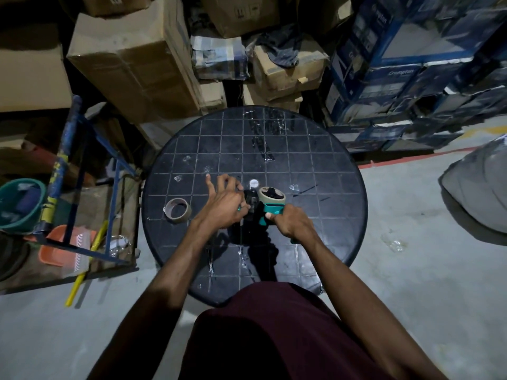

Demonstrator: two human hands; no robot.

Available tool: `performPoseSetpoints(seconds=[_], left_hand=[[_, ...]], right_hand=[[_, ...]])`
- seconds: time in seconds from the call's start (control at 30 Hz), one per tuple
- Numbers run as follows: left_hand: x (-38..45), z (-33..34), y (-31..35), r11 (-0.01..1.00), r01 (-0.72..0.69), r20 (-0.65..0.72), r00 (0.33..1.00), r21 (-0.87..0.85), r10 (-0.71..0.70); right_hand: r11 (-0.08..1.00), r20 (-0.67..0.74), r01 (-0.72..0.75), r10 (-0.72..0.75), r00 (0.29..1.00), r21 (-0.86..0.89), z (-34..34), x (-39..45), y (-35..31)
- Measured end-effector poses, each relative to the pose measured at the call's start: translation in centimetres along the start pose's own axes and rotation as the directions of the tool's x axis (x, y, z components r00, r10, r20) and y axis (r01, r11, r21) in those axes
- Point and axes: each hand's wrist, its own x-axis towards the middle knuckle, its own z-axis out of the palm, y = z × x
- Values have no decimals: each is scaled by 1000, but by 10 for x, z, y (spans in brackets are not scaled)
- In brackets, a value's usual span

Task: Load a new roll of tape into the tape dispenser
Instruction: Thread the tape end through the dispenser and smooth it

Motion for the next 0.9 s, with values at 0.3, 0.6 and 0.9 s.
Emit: performPoseSetpoints(seconds=[0.3, 0.6, 0.9], left_hand=[[-1, -40, -12, 989, -114, 117, 988, 94, 103], [3, -53, -14, 989, -133, 192, 974, 65, 119], [14, -61, -31, 993, -109, 172, 980, 39, 100]], right_hand=[[960, 179, -75, 27, 983, 269, 0, 0, 16], [908, 262, -142, 38, 964, 394, -1, 0, 10], [903, 357, -161, 9, 934, 399, -3, -3, 9]])
